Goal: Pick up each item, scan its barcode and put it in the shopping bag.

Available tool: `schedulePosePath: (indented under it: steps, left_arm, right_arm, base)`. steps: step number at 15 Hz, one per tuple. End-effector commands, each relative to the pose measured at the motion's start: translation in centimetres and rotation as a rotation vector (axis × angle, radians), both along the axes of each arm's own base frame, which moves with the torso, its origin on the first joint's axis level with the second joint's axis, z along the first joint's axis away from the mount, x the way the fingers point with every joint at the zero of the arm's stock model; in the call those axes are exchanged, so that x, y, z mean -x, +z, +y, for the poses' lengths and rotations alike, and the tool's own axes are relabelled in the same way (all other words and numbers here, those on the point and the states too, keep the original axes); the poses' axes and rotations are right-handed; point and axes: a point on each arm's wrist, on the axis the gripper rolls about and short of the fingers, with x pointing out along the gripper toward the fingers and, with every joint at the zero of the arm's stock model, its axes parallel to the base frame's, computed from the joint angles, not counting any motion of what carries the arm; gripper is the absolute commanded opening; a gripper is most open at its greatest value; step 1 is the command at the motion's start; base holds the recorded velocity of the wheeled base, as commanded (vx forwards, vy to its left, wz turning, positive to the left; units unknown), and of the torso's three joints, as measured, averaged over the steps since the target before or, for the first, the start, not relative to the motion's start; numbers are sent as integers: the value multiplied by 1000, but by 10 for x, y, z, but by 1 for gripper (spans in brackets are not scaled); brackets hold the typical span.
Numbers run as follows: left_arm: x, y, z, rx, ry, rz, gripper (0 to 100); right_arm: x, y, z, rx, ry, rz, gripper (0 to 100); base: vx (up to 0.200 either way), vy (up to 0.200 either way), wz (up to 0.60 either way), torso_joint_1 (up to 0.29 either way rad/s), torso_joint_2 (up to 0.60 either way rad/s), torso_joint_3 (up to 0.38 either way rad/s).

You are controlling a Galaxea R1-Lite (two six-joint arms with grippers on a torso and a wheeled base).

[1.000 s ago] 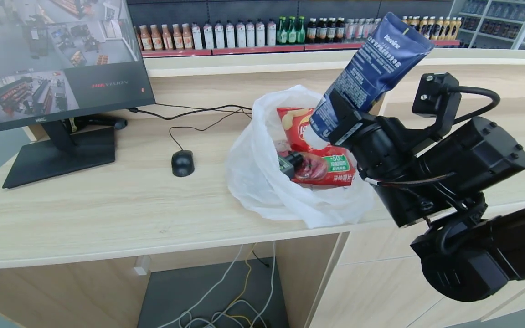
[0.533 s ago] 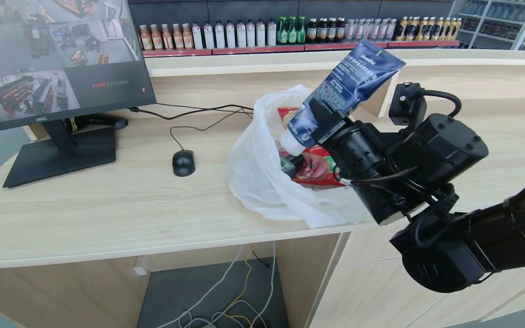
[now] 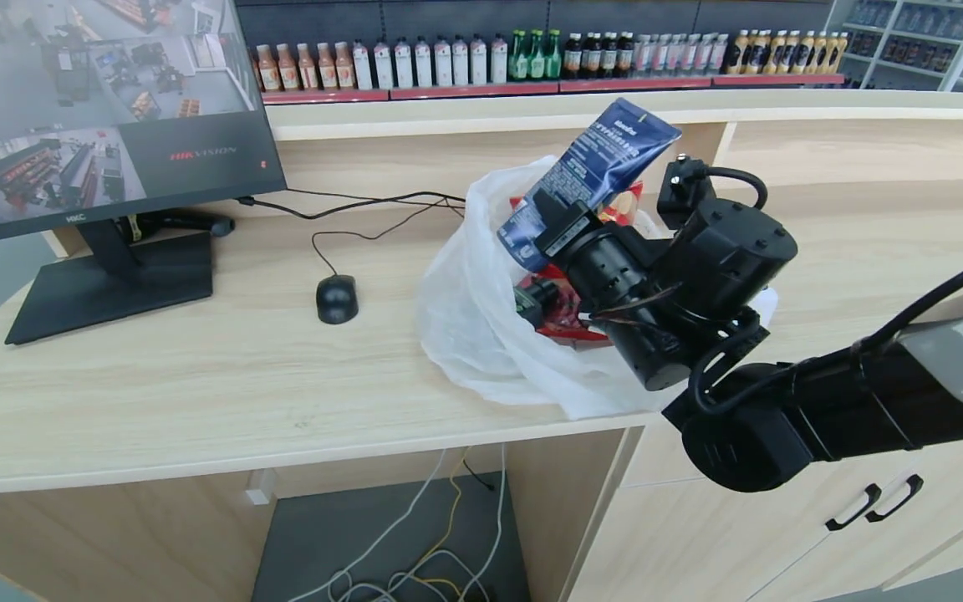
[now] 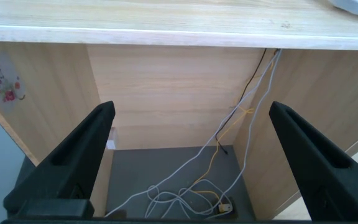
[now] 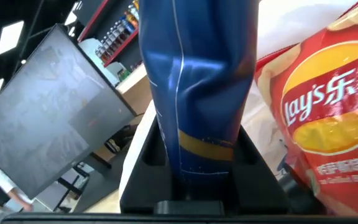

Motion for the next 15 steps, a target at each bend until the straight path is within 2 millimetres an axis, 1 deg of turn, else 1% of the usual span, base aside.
schedulePosePath:
  steps: [1,6,15]
  left_arm:
    - [0,0,0,0,1,-1,100]
    - [0,0,0,0,0,-1,100]
    - [0,0,0,0,1,-1,100]
  right_arm:
    - [-7,-11,4,14,-3,19,0]
    - [-14,-32,9,22,-8,73,0]
    - [-15,-31,9,21,-12,74,0]
  base:
    - [0,0,0,0,0,0]
    - [0,0,0,0,0,0]
    - [0,0,0,0,0,0]
